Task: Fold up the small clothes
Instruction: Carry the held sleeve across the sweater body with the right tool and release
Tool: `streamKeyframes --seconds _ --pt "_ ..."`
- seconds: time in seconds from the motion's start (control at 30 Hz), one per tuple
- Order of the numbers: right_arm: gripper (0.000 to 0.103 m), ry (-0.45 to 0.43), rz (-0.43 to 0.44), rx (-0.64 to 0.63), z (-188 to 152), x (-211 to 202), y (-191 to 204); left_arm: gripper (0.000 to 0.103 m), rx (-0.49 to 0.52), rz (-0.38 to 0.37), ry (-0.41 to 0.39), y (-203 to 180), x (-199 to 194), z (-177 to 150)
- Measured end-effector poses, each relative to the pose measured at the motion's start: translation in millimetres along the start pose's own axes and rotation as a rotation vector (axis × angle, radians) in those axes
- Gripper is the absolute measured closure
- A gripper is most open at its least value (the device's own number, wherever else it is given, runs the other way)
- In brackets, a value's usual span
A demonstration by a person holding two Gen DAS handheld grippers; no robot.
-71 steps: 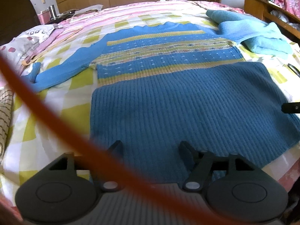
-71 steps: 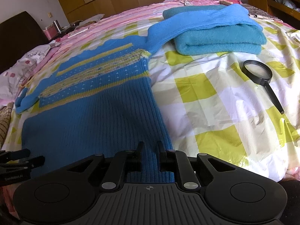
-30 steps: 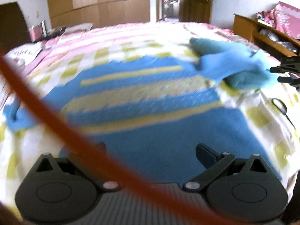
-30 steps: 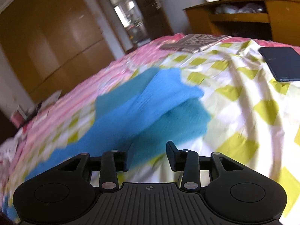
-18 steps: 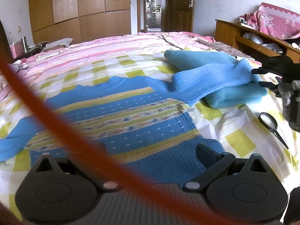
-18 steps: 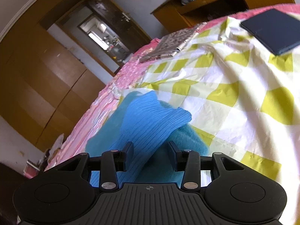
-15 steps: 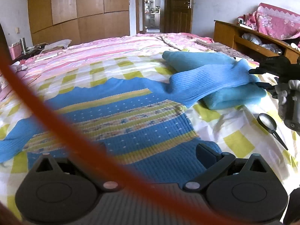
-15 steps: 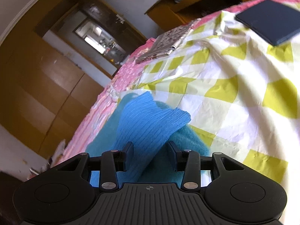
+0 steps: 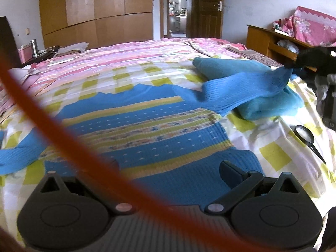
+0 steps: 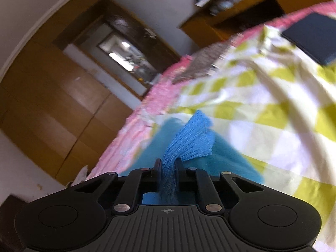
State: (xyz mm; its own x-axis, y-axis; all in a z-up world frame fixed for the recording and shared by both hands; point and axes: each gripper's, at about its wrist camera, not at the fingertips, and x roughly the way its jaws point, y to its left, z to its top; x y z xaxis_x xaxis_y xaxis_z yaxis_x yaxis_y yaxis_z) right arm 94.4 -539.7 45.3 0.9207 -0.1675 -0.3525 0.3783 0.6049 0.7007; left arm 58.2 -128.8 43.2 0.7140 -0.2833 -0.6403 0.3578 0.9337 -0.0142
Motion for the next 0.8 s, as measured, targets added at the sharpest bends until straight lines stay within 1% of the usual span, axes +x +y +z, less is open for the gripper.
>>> streamKeyframes --seconds 0.07,0.17,0.23,0.33,0.43,0.47,0.57,0.63,0.7,0.8 --pt "0.091 0.01 0.045 -0.05 -4 -6 24 0.0 -0.019 0.005 -0.006 10 -6 -4" --pt "0.091 0.051 0.119 -0.144 -21 -12 67 0.0 -0.042 0.015 -0.01 26 -12 -11" --pt "0.091 0.096 0.172 -0.202 -39 -13 99 0.0 -0.059 0.024 -0.012 41 -17 -16" --pt "0.091 0.182 0.235 -0.298 -78 -5 150 0.0 -0.091 0.052 -0.027 66 -25 -27" --pt "0.091 0.261 0.274 -0.413 -123 8 196 0.0 -0.132 0.081 -0.043 92 -31 -38" --pt "0.091 0.299 0.283 -0.462 -145 15 211 0.0 -0.15 0.089 -0.046 101 -32 -42" --pt "0.091 0.392 0.287 -0.605 -206 28 241 0.0 -0.205 0.116 -0.062 125 -36 -54" --pt "0.091 0.46 0.29 -0.715 -251 34 254 0.0 -0.235 0.13 -0.077 139 -38 -62" --pt "0.091 0.507 0.295 -0.827 -293 35 263 0.0 -0.261 0.139 -0.089 151 -39 -70" --pt "0.091 0.541 0.285 -0.974 -336 32 271 0.0 -0.304 0.141 -0.095 166 -37 -80"
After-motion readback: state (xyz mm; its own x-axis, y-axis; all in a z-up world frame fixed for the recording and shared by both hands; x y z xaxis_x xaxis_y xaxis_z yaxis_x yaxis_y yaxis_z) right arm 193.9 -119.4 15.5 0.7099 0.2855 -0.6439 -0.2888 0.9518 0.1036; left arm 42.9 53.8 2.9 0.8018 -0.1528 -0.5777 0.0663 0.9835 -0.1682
